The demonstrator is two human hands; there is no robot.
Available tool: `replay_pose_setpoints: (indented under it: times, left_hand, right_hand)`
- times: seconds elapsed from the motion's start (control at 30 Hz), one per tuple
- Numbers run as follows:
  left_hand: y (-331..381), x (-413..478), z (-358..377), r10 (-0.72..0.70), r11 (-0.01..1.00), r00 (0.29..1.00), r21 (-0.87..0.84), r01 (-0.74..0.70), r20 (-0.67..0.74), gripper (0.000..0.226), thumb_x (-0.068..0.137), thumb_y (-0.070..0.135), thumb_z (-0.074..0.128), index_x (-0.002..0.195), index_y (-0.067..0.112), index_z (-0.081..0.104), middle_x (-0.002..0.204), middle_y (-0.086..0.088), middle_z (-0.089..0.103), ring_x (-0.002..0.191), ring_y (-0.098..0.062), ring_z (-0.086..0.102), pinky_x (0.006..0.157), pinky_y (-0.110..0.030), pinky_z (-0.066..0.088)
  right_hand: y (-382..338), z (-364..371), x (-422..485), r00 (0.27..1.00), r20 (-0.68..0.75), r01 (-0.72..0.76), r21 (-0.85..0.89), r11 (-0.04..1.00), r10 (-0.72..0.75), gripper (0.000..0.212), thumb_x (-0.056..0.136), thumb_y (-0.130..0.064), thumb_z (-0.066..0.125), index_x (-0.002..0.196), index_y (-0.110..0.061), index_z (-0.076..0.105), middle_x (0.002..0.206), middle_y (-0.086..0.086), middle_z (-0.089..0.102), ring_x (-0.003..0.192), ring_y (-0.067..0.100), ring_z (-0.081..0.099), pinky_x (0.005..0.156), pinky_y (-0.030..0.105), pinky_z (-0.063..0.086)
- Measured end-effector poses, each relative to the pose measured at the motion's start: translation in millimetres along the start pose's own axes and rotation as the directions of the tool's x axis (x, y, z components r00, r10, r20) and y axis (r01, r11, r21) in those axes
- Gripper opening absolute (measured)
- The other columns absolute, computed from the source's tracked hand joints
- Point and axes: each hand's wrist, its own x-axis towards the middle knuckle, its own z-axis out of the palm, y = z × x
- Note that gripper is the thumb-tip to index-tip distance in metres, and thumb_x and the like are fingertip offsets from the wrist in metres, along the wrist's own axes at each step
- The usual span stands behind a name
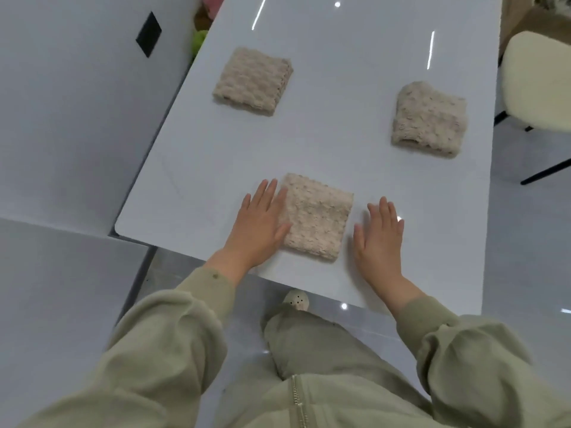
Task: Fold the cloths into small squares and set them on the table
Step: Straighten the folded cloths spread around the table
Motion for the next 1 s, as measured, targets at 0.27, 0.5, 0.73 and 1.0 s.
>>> replay_pose_setpoints:
  times: [0.27, 0.5, 0.73, 1.0]
  left_hand:
    - [-9.4, 23.5, -6.0, -0.263, 0.565, 0.964, -0.802, 0.196, 0.05, 0.05, 0.102, 0.025, 0.033, 0.15, 0.021, 0.018, 0.156, 0.009, 0.019, 0.142, -0.005, 0.017, 0.111, -0.018, 0.013]
    - [-5.7, 44.1, 2.7, -0.153, 0.49, 0.988, -0.869, 0.066, -0.011, 0.049, 0.101, 0.018, 0.036, 0.148, 0.01, 0.023, 0.147, 0.01, 0.026, 0.135, 0.002, 0.023, 0.104, -0.001, 0.018]
    - [-5.3, 36.0, 17.4, -0.091, 0.509, 0.995, -0.86, 0.006, -0.047, 0.059, 0.095, 0.032, 0.034, 0.147, 0.009, 0.023, 0.149, 0.008, 0.025, 0.139, -0.001, 0.023, 0.111, -0.01, 0.019]
    - [0.8, 29.1, 19.9, -0.113, 0.51, 0.992, -0.86, 0.013, -0.052, 0.067, 0.091, 0.045, 0.032, 0.149, 0.011, 0.021, 0.15, 0.01, 0.024, 0.137, 0.005, 0.021, 0.111, -0.011, 0.018]
  right_hand:
    - [-29.3, 6.4, -8.6, 0.946, -0.022, -0.26, 0.54, 0.801, 0.323, 0.049, 0.101, -0.021, 0.035, 0.148, -0.016, 0.023, 0.154, 0.0, 0.027, 0.139, 0.01, 0.028, 0.115, 0.03, 0.023]
    - [-63.9, 20.7, 8.5, 0.897, -0.043, -0.279, 0.718, 0.638, 0.441, 0.056, 0.094, -0.032, 0.042, 0.145, -0.013, 0.031, 0.147, -0.003, 0.037, 0.132, 0.005, 0.036, 0.107, 0.019, 0.029]
    - [-81.1, 29.0, 14.6, 0.901, -0.026, -0.277, 0.733, 0.621, 0.433, 0.06, 0.087, -0.035, 0.04, 0.144, -0.013, 0.034, 0.145, -0.006, 0.038, 0.129, 0.0, 0.036, 0.1, 0.003, 0.028]
    - [-88.0, 29.3, 10.6, 0.907, -0.045, -0.26, 0.723, 0.64, 0.419, 0.059, 0.089, -0.032, 0.041, 0.143, -0.009, 0.035, 0.14, -0.009, 0.039, 0.127, 0.0, 0.037, 0.1, 0.002, 0.029]
